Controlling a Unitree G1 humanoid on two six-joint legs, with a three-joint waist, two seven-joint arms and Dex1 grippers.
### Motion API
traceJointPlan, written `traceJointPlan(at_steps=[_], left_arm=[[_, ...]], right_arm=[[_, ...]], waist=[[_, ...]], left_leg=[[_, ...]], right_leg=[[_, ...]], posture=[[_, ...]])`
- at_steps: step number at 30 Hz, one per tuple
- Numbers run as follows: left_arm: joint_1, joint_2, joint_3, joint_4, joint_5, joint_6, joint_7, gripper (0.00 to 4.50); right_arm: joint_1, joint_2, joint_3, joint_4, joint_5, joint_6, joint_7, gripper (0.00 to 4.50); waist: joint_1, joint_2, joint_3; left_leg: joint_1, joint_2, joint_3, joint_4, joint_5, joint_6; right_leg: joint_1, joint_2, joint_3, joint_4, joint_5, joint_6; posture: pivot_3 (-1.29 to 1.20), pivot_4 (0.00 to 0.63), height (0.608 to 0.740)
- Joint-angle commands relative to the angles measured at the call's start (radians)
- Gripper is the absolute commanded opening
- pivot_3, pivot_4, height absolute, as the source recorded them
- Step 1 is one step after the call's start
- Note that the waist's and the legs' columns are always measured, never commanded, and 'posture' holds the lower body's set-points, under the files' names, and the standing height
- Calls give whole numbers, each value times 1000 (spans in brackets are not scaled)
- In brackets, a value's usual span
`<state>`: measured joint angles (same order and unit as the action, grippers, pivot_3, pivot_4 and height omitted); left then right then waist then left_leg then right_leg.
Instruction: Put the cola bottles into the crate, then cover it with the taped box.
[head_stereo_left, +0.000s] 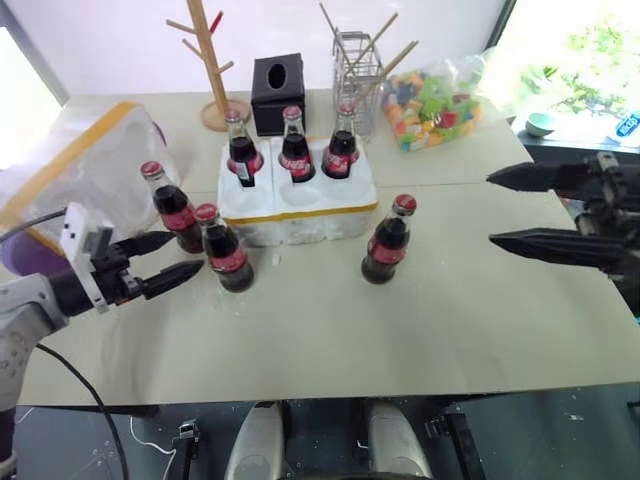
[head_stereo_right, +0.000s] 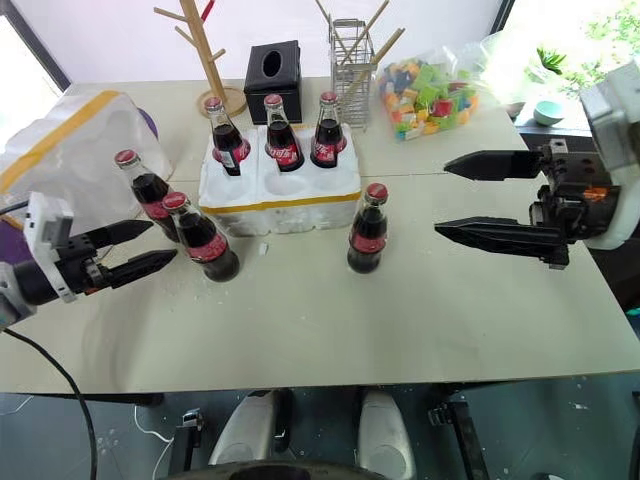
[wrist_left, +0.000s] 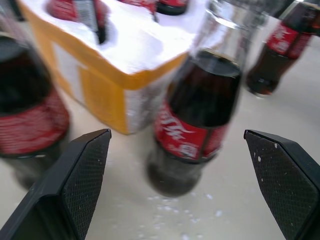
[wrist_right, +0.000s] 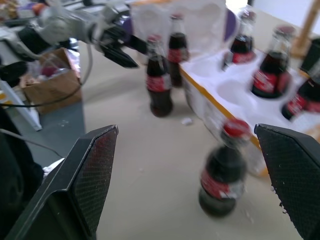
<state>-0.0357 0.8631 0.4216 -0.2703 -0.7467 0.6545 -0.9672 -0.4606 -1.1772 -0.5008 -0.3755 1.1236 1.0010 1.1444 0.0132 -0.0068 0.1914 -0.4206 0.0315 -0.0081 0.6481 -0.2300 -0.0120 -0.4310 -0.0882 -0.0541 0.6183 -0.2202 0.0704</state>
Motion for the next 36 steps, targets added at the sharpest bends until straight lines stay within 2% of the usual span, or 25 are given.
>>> traceJointPlan(at_steps=[1,10,17,19,22,27,31,33,36], left_arm=[[-20,12,-35,-33,-3,-10,-33,4458],[-166,-75,-245,110,181,-154,-18,4458],[-211,-132,-284,200,244,-226,-15,4458],[-206,-139,-274,198,234,-226,-21,3918],[-190,-132,-258,177,216,-215,-33,2791],[-188,-90,-226,50,62,-65,-86,2816],[-286,-105,-217,-12,-53,44,-55,2816],[-378,-150,-229,-8,-82,69,-4,2816],[-550,-271,-279,73,5,10,121,2816]], right_arm=[[-20,-2,-1,-28,45,3,-28,4500],[-12,50,104,-34,0,-49,-56,4500],[-38,72,114,-36,29,-41,-110,4500],[-35,73,115,-40,24,-42,-119,4500],[-23,74,116,-47,18,-46,-127,4500],[9,75,125,-71,-6,-58,-133,4500],[22,81,129,-80,-10,-64,-148,4500],[27,85,127,-85,-7,-65,-158,4500],[36,91,121,-96,-2,-64,-173,4500]], waist=[[1,0,0],[1,0,0],[0,-1,0],[0,-1,0],[0,-1,0],[0,-1,1],[6,-3,2],[7,-4,2],[15,-4,2]], left_leg=[[0,0,0,0,0,0],[0,0,0,0,0,0],[0,0,0,0,0,0],[0,0,0,0,0,0],[0,0,0,0,0,0],[-1,0,0,0,0,0],[-1,0,0,2,0,0],[-2,0,-1,3,0,0],[-2,0,-1,6,0,1]], right_leg=[[0,0,0,0,0,0],[0,1,0,0,1,0],[0,1,0,1,1,0],[0,1,0,1,1,0],[0,1,0,1,1,0],[0,1,1,0,1,0],[0,1,0,1,1,0],[0,1,0,1,1,1],[1,1,1,1,3,3]], posture=[[0,150,740],[0,150,740],[0,150,740],[0,150,740],[0,150,740],[0,150,740],[0,150,740],[0,150,740],[0,150,740]])
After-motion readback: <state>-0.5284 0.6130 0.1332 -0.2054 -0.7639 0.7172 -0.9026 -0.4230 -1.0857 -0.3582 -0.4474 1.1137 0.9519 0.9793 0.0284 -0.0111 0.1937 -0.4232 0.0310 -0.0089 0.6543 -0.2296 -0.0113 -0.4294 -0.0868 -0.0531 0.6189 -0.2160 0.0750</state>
